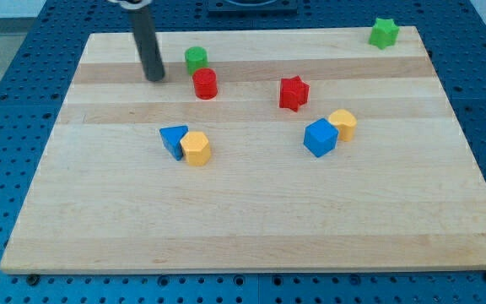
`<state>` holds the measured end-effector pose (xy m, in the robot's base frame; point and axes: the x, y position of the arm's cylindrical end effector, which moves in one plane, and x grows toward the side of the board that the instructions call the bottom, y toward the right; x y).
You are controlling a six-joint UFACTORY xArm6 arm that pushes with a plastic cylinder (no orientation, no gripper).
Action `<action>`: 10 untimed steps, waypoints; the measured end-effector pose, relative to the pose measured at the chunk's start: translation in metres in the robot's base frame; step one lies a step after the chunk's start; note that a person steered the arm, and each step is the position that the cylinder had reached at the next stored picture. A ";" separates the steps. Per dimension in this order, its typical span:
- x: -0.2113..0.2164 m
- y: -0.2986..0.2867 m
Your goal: Push green circle into green star
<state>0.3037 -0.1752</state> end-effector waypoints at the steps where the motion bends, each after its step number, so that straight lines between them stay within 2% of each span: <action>1: -0.006 0.030; 3: -0.017 0.104; 5: -0.048 0.081; 10: -0.052 0.224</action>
<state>0.2517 0.0485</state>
